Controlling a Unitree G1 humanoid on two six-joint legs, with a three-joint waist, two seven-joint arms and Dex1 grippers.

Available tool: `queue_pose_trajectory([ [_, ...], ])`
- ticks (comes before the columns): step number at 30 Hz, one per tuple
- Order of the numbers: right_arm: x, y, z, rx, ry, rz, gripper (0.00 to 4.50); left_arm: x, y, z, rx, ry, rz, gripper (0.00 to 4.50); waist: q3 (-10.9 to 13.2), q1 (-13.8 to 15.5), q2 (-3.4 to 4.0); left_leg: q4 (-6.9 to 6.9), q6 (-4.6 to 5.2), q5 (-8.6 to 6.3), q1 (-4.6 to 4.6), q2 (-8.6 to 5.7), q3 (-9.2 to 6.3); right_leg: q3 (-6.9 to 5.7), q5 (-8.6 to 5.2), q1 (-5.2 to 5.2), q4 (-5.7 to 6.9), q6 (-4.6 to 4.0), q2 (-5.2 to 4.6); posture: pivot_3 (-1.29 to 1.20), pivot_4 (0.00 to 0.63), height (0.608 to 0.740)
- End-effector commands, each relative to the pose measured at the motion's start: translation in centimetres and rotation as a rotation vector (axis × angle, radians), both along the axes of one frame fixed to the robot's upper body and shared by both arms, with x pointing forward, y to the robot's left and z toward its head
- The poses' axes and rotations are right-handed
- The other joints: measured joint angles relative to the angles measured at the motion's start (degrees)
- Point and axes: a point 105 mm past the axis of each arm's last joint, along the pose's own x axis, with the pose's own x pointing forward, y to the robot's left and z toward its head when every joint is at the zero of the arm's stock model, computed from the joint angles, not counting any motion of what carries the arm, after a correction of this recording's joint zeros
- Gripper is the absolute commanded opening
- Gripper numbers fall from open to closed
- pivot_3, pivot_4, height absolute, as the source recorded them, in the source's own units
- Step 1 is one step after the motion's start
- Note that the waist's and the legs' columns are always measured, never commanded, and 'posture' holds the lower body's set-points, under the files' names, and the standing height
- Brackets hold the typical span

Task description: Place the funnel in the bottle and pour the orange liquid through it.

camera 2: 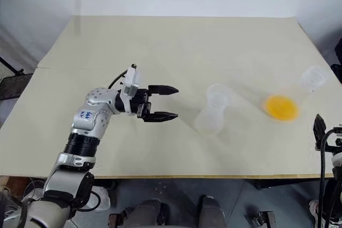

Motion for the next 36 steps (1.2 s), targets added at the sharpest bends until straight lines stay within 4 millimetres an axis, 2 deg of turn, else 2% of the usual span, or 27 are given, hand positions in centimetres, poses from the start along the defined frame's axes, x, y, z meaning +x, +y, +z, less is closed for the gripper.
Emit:
queue_pose_trajectory([
  [1,0.4,-0.2,1.3,0.003,-0.029,0.033,4.5,-0.6,-0.1,0.9,-0.026,-0.034,-0.005,4.49,0.0,0.1,0.0,0.02,0.0,0.0,0.0,0.01,0.0,0.0,0.0,0.0,0.0,0.0,0.0,0.0,0.15,0.74],
  [7,1.7,-0.2,1.2,0.06,-0.023,0.106,4.5,-1.1,-0.4,0.8,-0.051,-0.016,0.001,4.49,0.0,0.1,0.0,0.01,0.0,0.0,-0.01,0.0,-0.03,0.0,0.0,0.02,-0.03,0.0,-0.01,0.0,0.15,0.74],
  [14,4.6,-0.5,2.1,0.096,-0.042,0.194,4.5,-1.6,-0.5,0.8,-0.066,-0.007,0.01,4.49,0.0,-0.1,0.02,0.0,0.0,0.0,0.0,0.06,-0.02,-0.03,0.0,0.04,-0.09,0.0,0.02,0.0,0.15,0.74],
  [22,7.5,-0.7,2.5,0.101,-0.052,0.24,4.5,-2.0,0.0,0.8,-0.066,0.0,0.035,4.49,0.0,-0.1,0.03,0.01,-0.01,0.0,-0.03,0.03,-0.06,-0.08,0.0,0.05,-0.1,0.0,-0.02,0.0,0.15,0.74],
  [36,11.2,-1.5,3.2,0.095,-0.088,0.256,4.5,-2.1,0.4,1.1,-0.069,-0.001,0.069,4.49,0.0,-0.2,0.07,0.0,-0.03,0.01,-0.04,0.05,-0.04,-0.09,0.0,0.05,-0.14,0.0,-0.01,0.0,0.15,0.74],
])
